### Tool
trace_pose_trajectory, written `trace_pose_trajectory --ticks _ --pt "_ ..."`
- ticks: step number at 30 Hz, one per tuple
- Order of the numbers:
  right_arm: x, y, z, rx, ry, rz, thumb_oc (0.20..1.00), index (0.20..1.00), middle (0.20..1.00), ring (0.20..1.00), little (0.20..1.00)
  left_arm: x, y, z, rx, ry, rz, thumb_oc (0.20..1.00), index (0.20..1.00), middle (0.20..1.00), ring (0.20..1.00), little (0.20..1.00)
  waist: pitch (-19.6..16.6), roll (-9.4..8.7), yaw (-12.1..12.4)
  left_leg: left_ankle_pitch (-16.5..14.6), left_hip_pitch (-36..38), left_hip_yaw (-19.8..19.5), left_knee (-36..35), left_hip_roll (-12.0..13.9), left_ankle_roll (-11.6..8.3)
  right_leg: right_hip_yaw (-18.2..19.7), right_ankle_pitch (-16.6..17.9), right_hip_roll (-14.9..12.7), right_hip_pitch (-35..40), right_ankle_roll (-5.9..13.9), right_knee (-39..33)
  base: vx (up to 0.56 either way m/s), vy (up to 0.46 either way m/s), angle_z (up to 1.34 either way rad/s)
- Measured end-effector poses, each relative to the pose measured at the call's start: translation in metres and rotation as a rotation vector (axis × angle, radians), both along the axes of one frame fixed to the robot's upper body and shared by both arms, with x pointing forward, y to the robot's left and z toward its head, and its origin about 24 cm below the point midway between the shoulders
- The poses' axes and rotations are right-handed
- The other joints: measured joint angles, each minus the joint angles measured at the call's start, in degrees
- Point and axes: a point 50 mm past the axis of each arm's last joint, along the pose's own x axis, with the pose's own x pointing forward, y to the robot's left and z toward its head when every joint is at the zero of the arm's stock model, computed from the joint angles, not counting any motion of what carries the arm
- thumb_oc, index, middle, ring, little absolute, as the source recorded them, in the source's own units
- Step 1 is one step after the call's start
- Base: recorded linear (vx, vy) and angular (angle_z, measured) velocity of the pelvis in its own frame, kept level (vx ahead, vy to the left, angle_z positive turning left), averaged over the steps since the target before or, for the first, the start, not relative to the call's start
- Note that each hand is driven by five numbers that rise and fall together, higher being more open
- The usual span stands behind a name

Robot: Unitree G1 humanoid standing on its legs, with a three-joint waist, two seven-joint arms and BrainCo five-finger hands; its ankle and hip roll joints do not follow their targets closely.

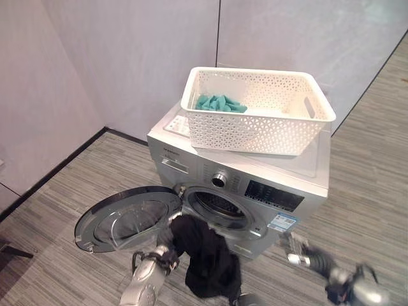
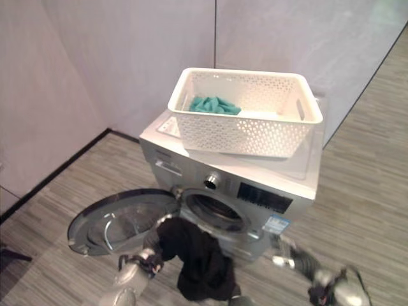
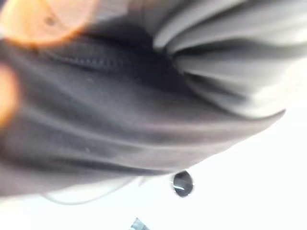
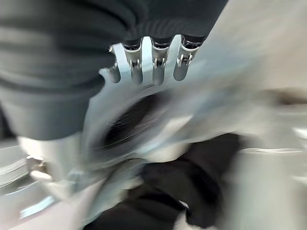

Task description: Grab the laundry basket,head to the washer,open it,put in the laundry and shut it.

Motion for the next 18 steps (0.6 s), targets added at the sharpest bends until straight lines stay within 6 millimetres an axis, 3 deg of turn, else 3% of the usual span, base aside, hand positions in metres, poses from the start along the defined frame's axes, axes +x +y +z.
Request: trace_pose_trajectory --ticks 2,3,7,18 --pt "-0.027 0.001 -0.033 -0.017 0.155 -0.144 1.000 1.000 1.000 1.000 1.000 -0.003 0.005 -0.009 0.019 0.041 0.011 0.200 0.200 0.200 0.200 0.200 0.57 -0.46 0.08 0.14 -0.36 0.55 0.00 0.09 -0.18 0.37 0.26 0.19 -0.70 -0.18 0.05 -0.01 -0.011 -0.16" --pt "-0.046 0.009 -0.045 -0.031 0.249 -0.156 1.000 1.000 1.000 1.000 1.000 -0.007 0.007 -0.015 0.030 0.074 0.016 0.200 0.200 0.200 0.200 0.200 0.61 0.16 0.02 0.13 -1.15 0.95 0.00 0.09 -0.18 0.58 0.34 0.19 -1.79 -0.17 0.19 0.00 -0.017 -0.16" --pt "-0.077 0.023 -0.066 -0.054 0.388 -0.258 1.000 1.000 1.000 1.000 1.000 -0.003 0.004 -0.022 0.037 0.105 0.029 0.200 0.200 0.200 0.200 0.200 2.11 1.09 -0.15 0.18 -2.16 1.02 0.45 0.13 -0.20 0.52 0.71 0.23 -2.41 -0.16 -0.25 -0.04 -0.028 -0.03" --pt "-0.041 0.036 -0.071 -0.187 0.330 -0.171 1.000 1.000 1.000 1.000 1.000 0.053 -0.031 0.001 0.090 0.017 0.015 0.200 0.200 0.200 0.200 0.200 6.02 0.87 -0.46 0.85 -8.20 0.70 1.20 0.39 -0.30 0.19 1.94 0.54 -7.47 -1.04 -0.43 -0.04 -0.047 0.01"
